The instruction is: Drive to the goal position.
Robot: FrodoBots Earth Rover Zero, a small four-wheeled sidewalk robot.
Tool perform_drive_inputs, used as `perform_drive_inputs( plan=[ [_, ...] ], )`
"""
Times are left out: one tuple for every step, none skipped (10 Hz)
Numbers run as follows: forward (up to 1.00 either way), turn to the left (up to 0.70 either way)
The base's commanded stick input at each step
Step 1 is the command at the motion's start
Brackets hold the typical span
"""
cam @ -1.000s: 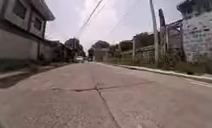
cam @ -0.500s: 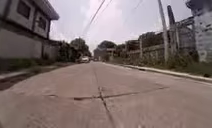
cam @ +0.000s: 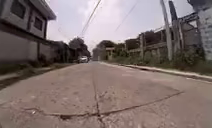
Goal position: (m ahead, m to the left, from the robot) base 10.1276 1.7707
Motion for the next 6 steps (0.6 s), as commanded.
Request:
perform_drive_inputs(
  plan=[
    [1.0, 0.03],
    [1.0, 0.03],
    [1.0, 0.03],
    [1.0, 0.03],
    [1.0, 0.03],
    [1.0, 0.03]
  ],
)
